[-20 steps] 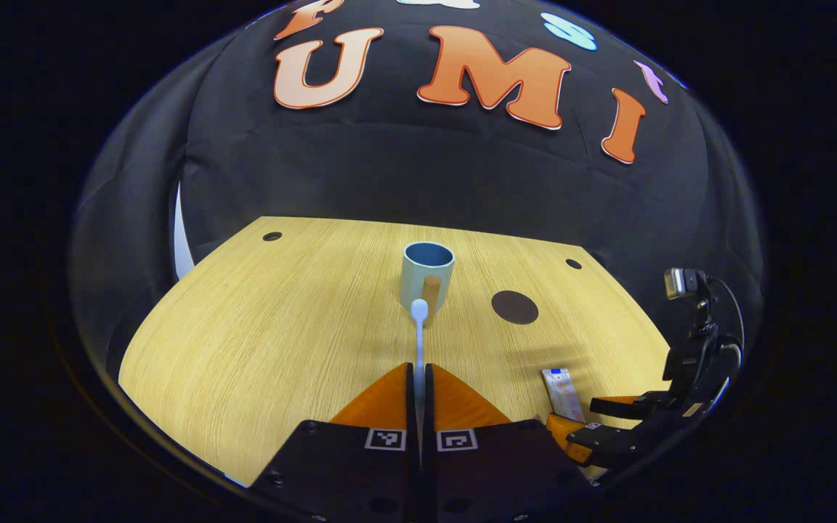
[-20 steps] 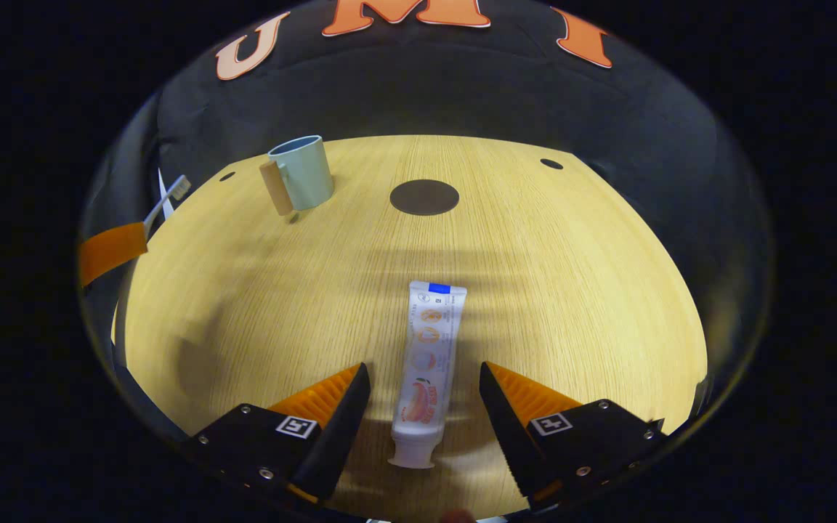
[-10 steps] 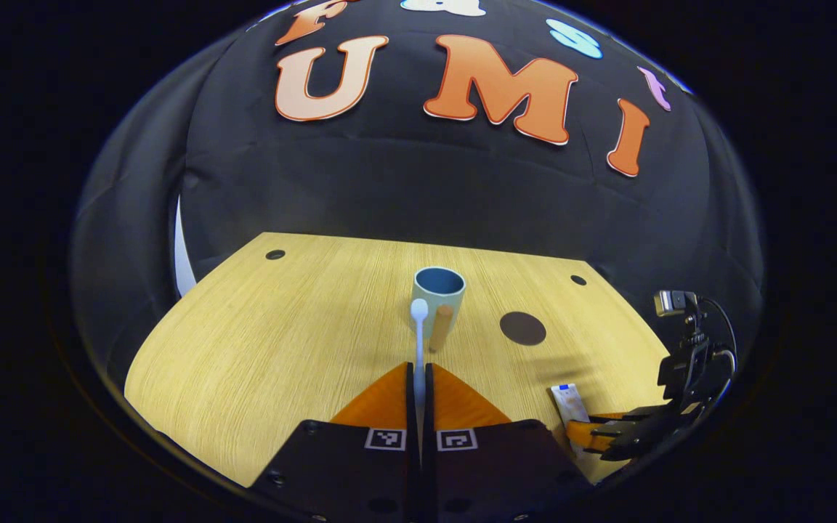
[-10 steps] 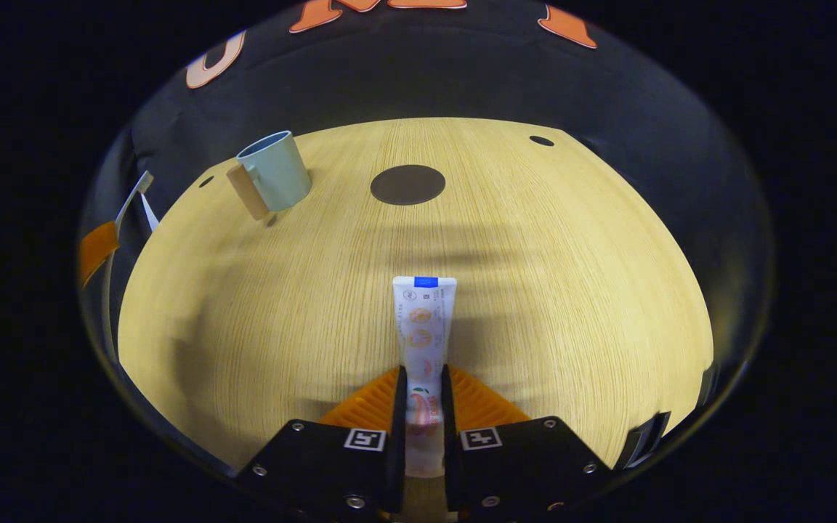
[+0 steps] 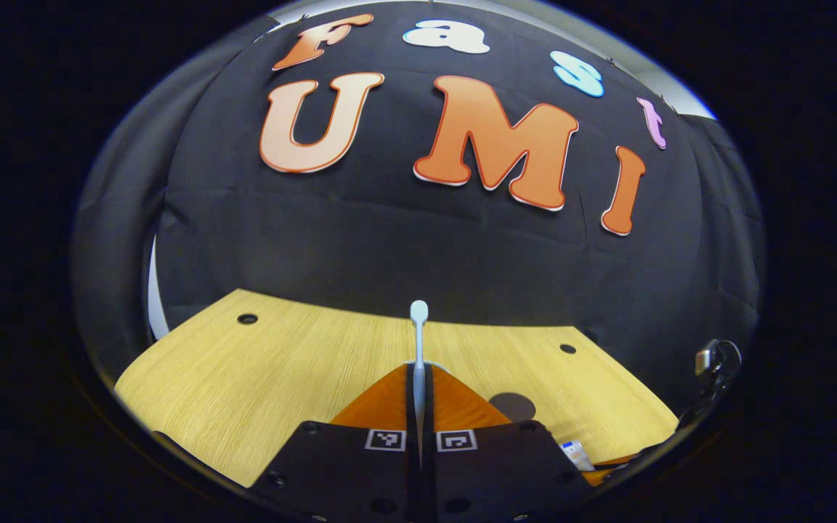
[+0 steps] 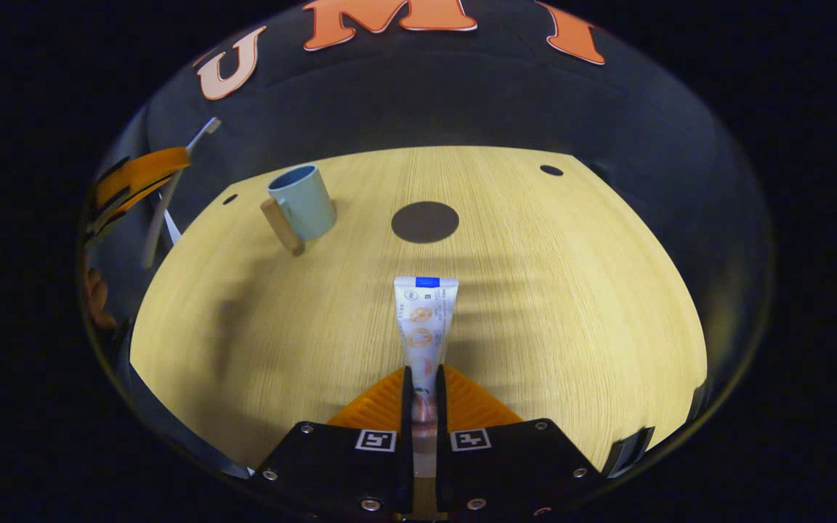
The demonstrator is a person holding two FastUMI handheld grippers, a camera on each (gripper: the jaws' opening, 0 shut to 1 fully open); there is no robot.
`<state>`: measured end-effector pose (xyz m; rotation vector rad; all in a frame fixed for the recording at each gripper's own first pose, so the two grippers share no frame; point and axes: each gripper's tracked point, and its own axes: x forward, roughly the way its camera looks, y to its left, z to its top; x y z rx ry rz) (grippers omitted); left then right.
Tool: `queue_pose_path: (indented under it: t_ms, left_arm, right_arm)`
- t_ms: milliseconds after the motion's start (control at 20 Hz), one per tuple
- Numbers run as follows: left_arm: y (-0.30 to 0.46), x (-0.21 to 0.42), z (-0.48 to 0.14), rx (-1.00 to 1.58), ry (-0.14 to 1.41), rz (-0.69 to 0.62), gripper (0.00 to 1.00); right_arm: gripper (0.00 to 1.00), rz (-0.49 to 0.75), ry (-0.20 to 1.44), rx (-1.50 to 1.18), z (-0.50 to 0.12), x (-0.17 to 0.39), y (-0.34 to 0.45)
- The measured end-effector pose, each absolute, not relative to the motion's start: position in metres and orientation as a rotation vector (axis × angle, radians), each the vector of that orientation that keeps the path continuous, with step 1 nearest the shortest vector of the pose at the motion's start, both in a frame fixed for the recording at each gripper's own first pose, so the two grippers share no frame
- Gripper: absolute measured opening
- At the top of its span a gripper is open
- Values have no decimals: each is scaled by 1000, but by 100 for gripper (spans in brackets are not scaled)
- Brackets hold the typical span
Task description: Put the toothbrush and toothpaste on the desktop into the cup, then pick up the cup and place it on the coaster on the desktop.
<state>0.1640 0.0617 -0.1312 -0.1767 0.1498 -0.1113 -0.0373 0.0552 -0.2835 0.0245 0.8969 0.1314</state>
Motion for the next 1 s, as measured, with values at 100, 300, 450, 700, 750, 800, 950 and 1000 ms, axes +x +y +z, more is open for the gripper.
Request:
queue_pose_path:
  t_ms: [100,300,450,700,750,800,950,1000]
  left_arm:
    - [59,190,-118,-180,71,-121,1]
    - [52,241,-97,-201,-62,-150,1]
    - [44,273,-98,-227,-105,-170,1]
    - [40,310,-110,-240,-145,-181,1]
    - [37,316,-114,-239,-143,-188,1]
    - [36,319,-116,-230,-138,-189,1]
    - [34,327,-124,-226,-125,-194,1]
    - [34,328,-129,-223,-118,-190,1]
  right_arm:
    - [13,129,877,8,-272,-40,48]
    - [13,87,891,14,-274,-40,45]
    - [12,50,929,67,-271,-43,48]
    - [13,68,905,128,-255,-47,72]
    - [12,78,906,132,-255,-45,78]
    - [12,91,907,133,-255,-41,83]
    - [13,102,903,133,-253,-33,90]
    - [13,98,898,137,-253,-29,89]
